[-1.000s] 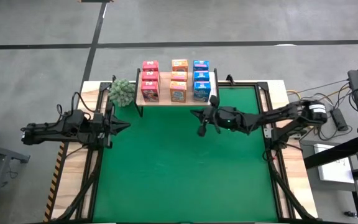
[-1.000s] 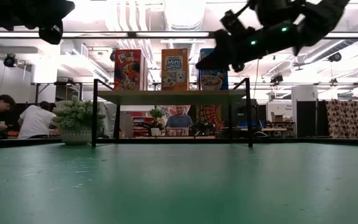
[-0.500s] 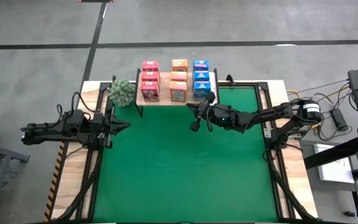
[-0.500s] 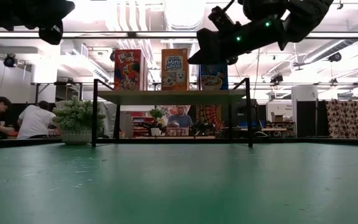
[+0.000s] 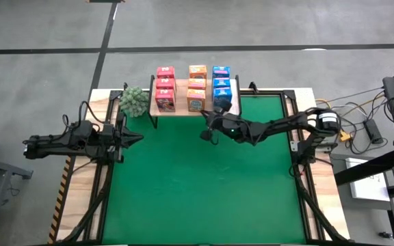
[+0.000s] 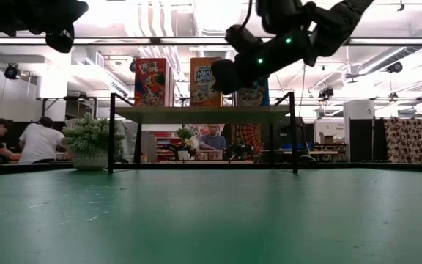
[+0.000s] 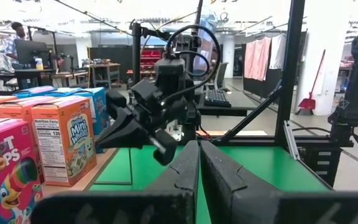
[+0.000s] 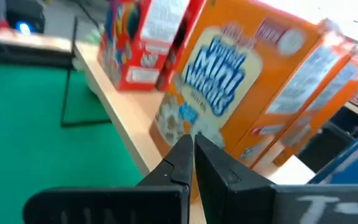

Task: Stack cereal on shelf
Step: Adjust the orange cereal boxes on the shelf

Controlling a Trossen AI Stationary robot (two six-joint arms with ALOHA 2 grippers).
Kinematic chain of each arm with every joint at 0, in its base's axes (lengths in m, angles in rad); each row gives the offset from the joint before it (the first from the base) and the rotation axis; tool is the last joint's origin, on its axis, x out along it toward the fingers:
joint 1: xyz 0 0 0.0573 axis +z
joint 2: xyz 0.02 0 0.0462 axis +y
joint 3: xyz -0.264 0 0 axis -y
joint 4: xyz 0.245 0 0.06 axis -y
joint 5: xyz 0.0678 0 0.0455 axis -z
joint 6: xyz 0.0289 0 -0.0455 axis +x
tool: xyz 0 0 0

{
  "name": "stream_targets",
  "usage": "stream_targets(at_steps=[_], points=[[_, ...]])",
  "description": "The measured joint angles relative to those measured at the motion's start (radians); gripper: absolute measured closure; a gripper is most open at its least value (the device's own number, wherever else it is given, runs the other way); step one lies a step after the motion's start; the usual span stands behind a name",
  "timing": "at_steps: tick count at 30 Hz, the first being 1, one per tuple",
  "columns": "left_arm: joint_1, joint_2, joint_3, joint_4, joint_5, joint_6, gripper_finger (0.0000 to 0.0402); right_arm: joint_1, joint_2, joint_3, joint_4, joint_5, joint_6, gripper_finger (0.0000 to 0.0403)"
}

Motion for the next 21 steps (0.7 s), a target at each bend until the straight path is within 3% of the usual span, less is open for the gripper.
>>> stream_targets(at_steps=[21], points=[[0.000, 0.001, 0.000, 0.000, 0.000, -0.002, 0.0402, 0.002, 0.026, 0.039, -0.081, 0.077, 0.023, 0.0394]])
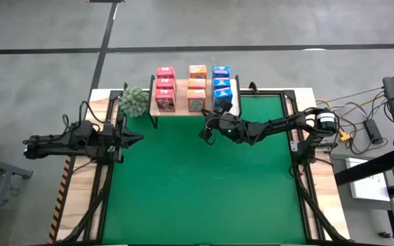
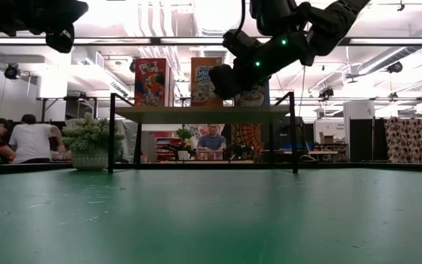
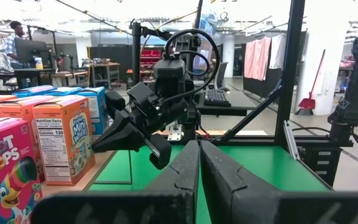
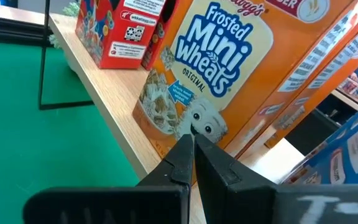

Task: Stack cereal on shelf
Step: Adjust the orange cereal boxes on the shelf, then return to home position

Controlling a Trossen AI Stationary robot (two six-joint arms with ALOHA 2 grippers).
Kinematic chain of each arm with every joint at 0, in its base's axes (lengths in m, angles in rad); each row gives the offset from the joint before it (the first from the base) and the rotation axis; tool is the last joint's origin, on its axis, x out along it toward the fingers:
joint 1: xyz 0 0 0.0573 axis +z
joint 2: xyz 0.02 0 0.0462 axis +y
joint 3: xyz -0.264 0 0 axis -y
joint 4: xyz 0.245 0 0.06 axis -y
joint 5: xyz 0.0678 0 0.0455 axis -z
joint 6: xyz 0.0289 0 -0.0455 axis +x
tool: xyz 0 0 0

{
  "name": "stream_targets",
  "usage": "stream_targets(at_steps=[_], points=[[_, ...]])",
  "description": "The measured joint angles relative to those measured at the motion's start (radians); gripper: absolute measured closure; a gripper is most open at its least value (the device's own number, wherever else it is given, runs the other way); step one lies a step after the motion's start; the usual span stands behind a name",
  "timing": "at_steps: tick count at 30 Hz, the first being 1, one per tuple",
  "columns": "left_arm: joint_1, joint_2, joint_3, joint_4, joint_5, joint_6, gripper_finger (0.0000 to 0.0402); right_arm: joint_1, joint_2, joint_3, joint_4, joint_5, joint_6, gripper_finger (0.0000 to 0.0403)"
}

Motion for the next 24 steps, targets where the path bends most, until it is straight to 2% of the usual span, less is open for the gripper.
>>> stream_targets(at_steps=[11, 13, 17, 19, 24], points=[[0.000, 0.000, 0.000, 0.000, 0.000, 0.000, 0.0402, 0.079, -0.021, 0.000, -0.003, -0.023, 0.017, 0.0394], [0.000, 0.000, 0.000, 0.000, 0.000, 0.000, 0.0402, 0.100, -0.036, 0.000, -0.004, -0.078, 0.005, 0.0394], [0.000, 0.001, 0.000, -0.001, 0.000, -0.002, 0.0402, 0.120, -0.067, -0.006, -0.005, -0.286, -0.022, 0.0394], [0.000, 0.001, 0.000, -0.007, 0.000, -0.004, 0.0402, 0.119, -0.088, -0.019, -0.004, -0.356, -0.029, 0.0394], [0.000, 0.001, 0.000, -0.026, 0.000, -0.004, 0.0402, 0.112, -0.174, -0.091, 0.003, -0.384, -0.035, 0.0394]])
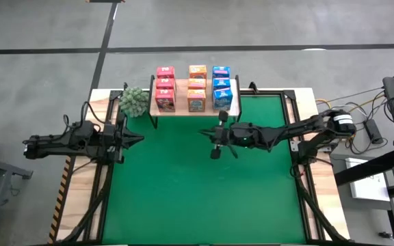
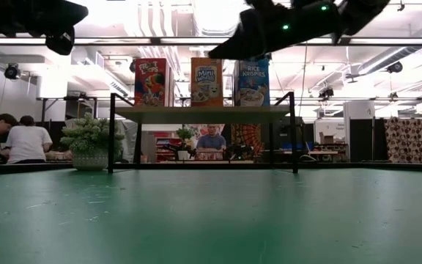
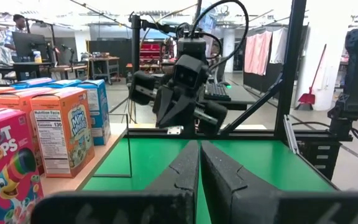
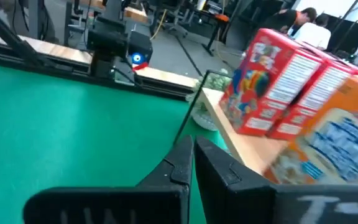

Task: Stack cereal on shelf
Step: Return to home position

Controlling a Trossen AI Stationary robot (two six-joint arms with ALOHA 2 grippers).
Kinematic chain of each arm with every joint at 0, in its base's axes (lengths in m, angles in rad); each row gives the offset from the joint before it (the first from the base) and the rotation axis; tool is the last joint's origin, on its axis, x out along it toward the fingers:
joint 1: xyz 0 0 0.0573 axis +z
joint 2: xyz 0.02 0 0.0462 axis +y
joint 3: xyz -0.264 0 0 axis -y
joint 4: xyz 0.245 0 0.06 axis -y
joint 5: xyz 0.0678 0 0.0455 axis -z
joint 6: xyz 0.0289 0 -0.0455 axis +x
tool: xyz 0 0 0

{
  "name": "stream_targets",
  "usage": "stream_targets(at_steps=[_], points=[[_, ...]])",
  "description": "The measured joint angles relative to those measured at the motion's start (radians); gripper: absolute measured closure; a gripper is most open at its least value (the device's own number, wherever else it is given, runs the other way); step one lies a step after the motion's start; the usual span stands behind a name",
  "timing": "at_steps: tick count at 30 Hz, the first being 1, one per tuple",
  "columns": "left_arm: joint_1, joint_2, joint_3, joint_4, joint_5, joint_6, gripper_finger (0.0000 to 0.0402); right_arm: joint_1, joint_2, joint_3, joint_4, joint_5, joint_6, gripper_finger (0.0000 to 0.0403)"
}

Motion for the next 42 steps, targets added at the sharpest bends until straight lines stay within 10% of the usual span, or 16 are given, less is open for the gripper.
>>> stream_targets(at_steps=[42], points=[[0.001, 0.010, 0.000, -0.003, 0.000, 0.003, 0.0402, -0.016, -1.175, -0.841, 0.126, -0.020, 0.006, 0.0394]])
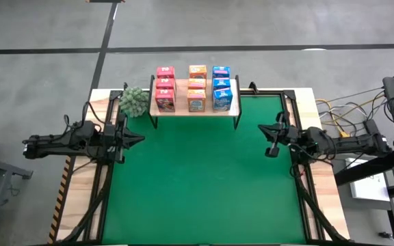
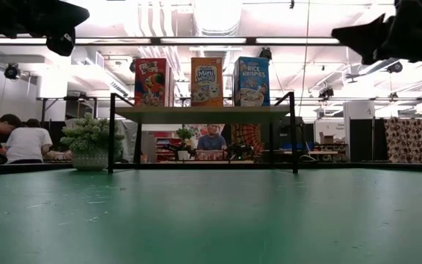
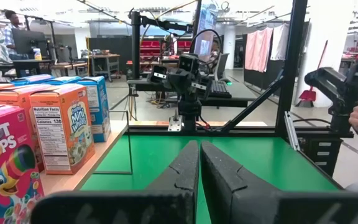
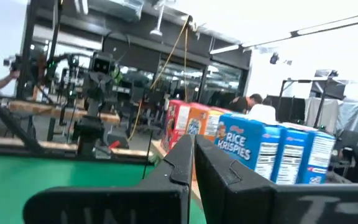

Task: Stack cereal on shelf
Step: Return to home position

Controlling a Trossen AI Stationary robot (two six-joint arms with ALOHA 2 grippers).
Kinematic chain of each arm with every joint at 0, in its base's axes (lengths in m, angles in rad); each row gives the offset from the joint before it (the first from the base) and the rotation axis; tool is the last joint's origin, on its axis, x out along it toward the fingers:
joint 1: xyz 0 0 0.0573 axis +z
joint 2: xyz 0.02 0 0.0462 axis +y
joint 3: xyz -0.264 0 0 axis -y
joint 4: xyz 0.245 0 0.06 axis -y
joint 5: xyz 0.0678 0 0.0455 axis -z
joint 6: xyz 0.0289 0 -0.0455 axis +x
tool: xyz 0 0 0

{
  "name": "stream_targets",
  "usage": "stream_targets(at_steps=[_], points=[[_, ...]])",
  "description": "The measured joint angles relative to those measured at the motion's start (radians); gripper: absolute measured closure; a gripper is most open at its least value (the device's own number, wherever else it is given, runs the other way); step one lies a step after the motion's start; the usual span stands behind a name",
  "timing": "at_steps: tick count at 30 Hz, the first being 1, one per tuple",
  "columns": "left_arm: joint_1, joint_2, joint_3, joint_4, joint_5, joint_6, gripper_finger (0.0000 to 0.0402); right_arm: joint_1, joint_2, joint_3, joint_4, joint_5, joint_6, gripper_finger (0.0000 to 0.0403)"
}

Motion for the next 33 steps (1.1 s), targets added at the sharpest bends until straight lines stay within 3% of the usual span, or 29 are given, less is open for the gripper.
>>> stream_targets(at_steps=[18, 33], points=[[0.000, 0.000, 0.000, 0.000, 0.000, 0.013, 0.0402, 0.000, -0.283, -0.001, -0.281, 0.028, 0.001, 0.0394], [0.000, 0.001, 0.000, 0.000, 0.000, 0.016, 0.0402, 0.000, -0.284, -0.001, -0.320, 0.028, -0.035, 0.0394]])
